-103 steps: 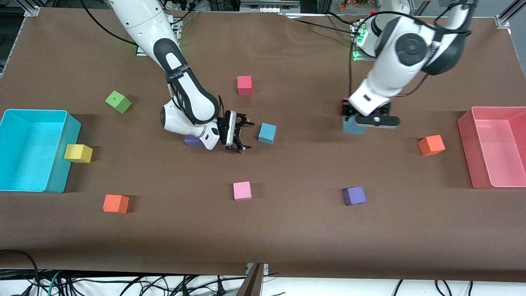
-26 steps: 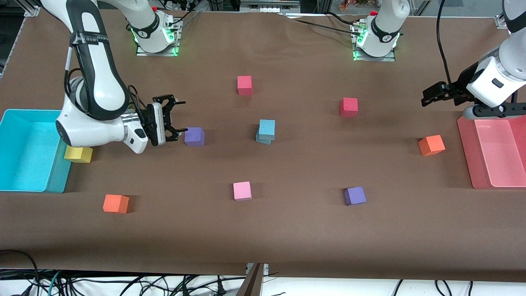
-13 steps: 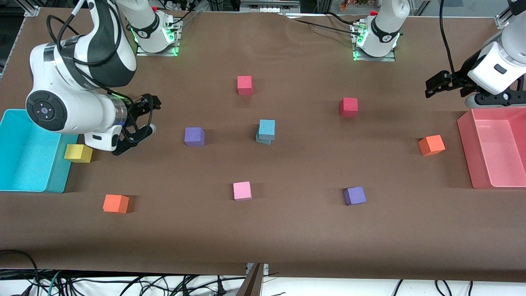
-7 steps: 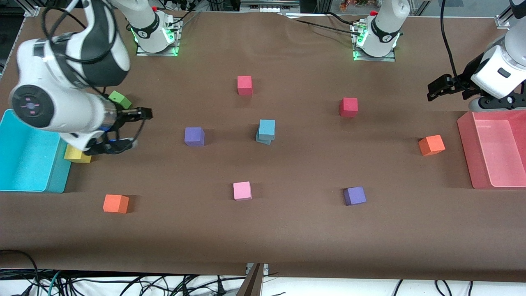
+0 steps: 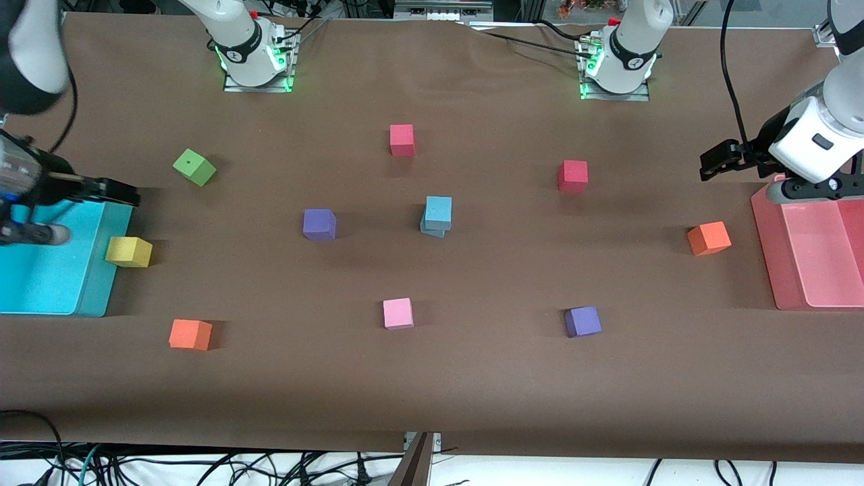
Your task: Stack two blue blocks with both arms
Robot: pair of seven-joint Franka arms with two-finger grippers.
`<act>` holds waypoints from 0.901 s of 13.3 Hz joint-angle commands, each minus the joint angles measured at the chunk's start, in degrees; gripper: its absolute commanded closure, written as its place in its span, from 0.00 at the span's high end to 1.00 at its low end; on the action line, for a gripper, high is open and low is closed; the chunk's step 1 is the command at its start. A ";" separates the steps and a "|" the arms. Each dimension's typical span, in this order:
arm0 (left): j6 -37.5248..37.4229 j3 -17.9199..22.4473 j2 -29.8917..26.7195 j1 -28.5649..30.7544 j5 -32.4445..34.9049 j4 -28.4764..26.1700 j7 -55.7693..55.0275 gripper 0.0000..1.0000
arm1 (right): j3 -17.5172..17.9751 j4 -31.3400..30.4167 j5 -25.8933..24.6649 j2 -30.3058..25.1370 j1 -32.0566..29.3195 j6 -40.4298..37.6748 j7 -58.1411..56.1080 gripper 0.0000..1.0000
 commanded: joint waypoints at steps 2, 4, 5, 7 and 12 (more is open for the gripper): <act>-0.30 -0.14 0.57 -0.49 -1.77 1.87 -0.43 1.00 | 6.45 -10.09 -1.19 -8.86 -4.46 5.37 2.60 1.00; -0.38 -0.75 0.65 -0.58 -1.77 2.57 -0.52 1.00 | 6.54 -13.45 -1.27 -11.15 -4.99 8.55 1.73 1.00; -0.47 -0.76 0.65 -0.58 -1.85 2.57 -0.43 1.00 | 6.54 -13.28 -1.28 -11.42 -4.99 8.56 0.59 1.00; -0.47 -0.76 0.65 -0.49 -1.77 2.57 -0.26 1.00 | 6.54 -13.02 -1.28 -11.60 -4.82 8.56 -0.91 1.00; -0.21 -2.86 0.39 1.35 -1.85 2.40 0.01 1.00 | 6.72 -12.05 -1.28 -11.42 -4.82 6.10 -1.62 1.00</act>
